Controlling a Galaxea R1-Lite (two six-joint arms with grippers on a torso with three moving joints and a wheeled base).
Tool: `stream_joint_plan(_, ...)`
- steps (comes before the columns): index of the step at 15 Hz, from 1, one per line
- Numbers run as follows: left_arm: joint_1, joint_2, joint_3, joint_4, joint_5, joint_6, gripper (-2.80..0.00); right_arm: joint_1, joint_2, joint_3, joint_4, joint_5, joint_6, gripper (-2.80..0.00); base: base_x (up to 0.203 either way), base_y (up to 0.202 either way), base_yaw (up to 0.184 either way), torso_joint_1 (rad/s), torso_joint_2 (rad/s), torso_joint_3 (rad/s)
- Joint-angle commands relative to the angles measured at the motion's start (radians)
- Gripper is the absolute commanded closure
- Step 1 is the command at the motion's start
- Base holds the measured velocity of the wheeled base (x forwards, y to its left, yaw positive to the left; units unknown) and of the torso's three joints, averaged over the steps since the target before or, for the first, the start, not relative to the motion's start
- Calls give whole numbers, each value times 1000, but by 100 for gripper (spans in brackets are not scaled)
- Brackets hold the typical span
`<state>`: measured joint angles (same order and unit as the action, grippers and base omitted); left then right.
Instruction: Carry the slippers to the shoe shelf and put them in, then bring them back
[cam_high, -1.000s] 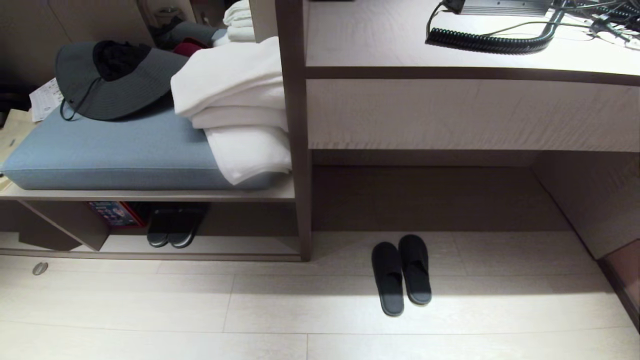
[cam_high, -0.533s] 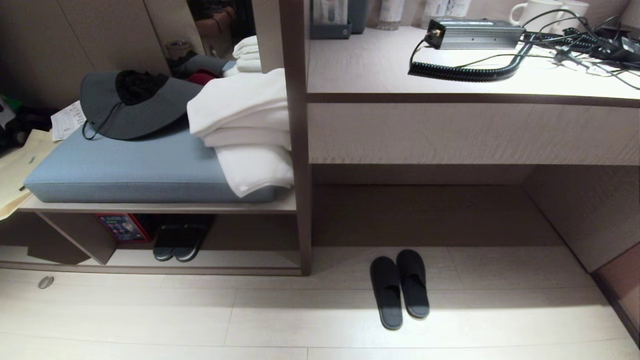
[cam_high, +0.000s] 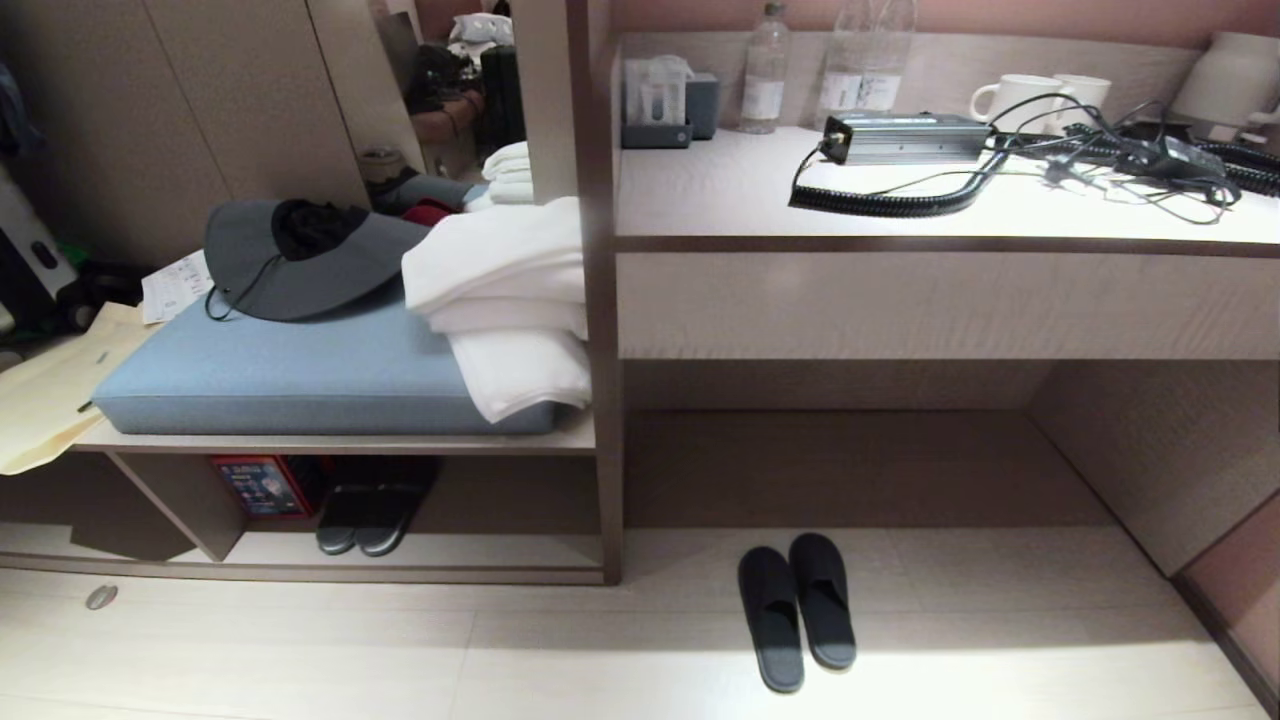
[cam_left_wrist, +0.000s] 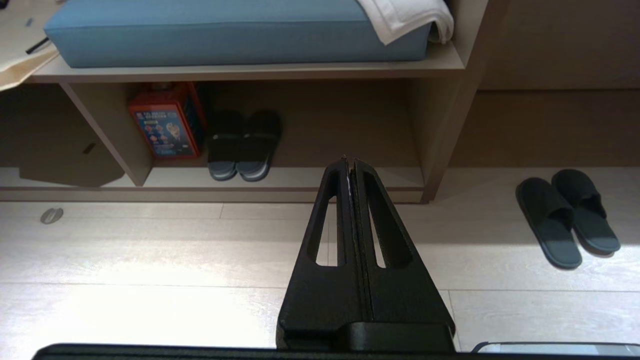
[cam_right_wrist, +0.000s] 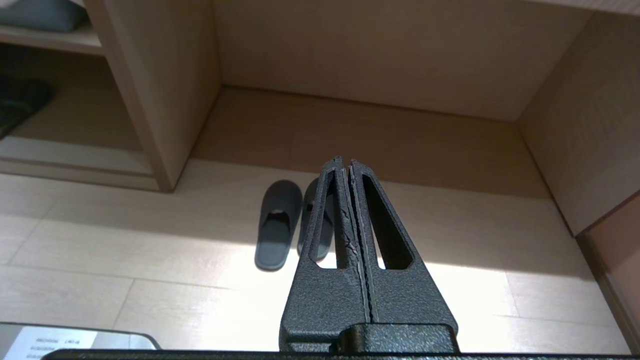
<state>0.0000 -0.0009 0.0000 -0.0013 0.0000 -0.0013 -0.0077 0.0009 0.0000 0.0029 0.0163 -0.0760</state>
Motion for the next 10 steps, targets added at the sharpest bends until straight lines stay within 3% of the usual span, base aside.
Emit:
stream_joint_plan(1,0,1,0,0,2,0,0,0,2,0,0,0,-1,0,0,0,0,4,2,204)
stream_joint_plan(10,0,0,0,0,0,1,0,0,1,0,0,1,-1,0,0,0,0,1,2,201)
